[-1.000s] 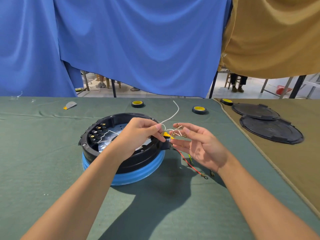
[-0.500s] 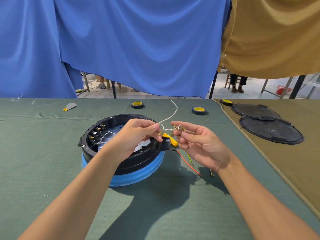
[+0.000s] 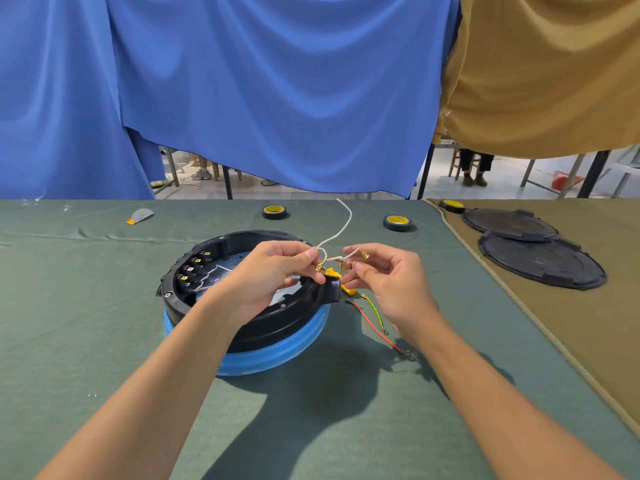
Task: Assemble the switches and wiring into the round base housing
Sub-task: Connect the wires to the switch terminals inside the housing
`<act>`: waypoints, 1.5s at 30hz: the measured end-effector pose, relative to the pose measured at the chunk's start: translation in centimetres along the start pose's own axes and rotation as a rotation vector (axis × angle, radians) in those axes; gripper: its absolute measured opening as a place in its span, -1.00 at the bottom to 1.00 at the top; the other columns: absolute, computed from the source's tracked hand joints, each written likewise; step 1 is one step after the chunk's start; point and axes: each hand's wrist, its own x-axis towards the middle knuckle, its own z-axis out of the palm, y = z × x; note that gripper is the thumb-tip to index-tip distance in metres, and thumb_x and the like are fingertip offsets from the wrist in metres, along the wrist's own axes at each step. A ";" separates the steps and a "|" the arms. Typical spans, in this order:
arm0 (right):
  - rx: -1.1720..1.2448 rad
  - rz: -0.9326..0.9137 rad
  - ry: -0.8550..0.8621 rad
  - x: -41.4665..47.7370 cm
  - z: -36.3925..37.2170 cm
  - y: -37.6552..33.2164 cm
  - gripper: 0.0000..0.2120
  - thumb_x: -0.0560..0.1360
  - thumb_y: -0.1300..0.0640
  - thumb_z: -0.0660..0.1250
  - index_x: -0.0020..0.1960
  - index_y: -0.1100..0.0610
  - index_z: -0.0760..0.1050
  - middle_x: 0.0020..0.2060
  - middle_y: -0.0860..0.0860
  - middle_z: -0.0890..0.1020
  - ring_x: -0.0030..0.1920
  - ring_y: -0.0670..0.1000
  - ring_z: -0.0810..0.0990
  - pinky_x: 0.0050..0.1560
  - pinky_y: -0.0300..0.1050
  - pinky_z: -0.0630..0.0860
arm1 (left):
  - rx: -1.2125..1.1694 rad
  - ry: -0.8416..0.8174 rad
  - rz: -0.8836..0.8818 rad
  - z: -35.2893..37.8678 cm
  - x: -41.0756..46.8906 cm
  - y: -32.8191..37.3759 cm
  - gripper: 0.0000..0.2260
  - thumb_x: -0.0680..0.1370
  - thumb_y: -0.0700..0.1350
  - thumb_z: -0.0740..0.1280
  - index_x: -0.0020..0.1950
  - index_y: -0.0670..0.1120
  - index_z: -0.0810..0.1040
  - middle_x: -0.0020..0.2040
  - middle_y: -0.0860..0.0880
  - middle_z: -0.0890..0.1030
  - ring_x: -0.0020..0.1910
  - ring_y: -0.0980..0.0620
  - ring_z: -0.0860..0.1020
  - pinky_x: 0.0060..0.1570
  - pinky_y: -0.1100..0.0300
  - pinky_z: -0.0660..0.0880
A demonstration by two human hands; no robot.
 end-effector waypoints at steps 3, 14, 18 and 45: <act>-0.081 0.017 0.038 0.1 0.0 0.3 -0.74 0.56 0.47 0.19 -0.05 0.19 0.57 -0.27 0.12 0.65 -0.35 -0.05 0.65 -0.26 -0.25 0.60 | -0.026 0.021 0.000 0.0 0.0 -0.1 -0.77 0.65 -0.12 0.23 -0.17 -0.05 0.58 -0.27 -0.02 0.67 -0.19 0.16 0.62 0.06 0.07 0.34; -0.777 -0.023 -0.036 1.1 -3.6 1.2 -0.67 0.52 0.39 0.23 -0.02 0.04 0.66 -0.19 -0.11 0.69 -0.10 -0.15 0.64 0.05 -0.32 0.45 | -0.067 0.066 -0.015 -0.1 0.0 -0.1 -0.76 0.66 -0.11 0.22 -0.16 -0.08 0.58 -0.25 -0.07 0.69 -0.19 0.14 0.64 -0.06 0.15 0.39; -0.993 -0.025 -0.159 1.3 -4.1 1.1 -0.55 0.49 0.47 0.11 0.14 0.11 0.63 0.05 0.01 0.62 0.11 0.04 0.52 0.17 -0.20 0.40 | -0.036 0.045 -0.004 0.0 -0.2 0.1 -0.74 0.65 -0.11 0.24 -0.21 -0.05 0.58 -0.23 -0.06 0.69 -0.17 0.16 0.64 -0.02 0.12 0.37; -1.054 -0.420 -0.295 3.8 8.1 -6.6 -0.85 0.58 -0.03 0.27 -0.07 -0.08 0.61 -0.40 -0.24 0.47 -0.13 -0.08 0.48 0.06 -0.06 0.10 | 0.269 0.357 0.102 -9.7 -2.3 0.2 -0.90 0.57 0.01 0.37 0.05 0.05 0.61 -0.03 0.06 0.71 -0.07 0.14 0.64 -0.07 0.23 0.53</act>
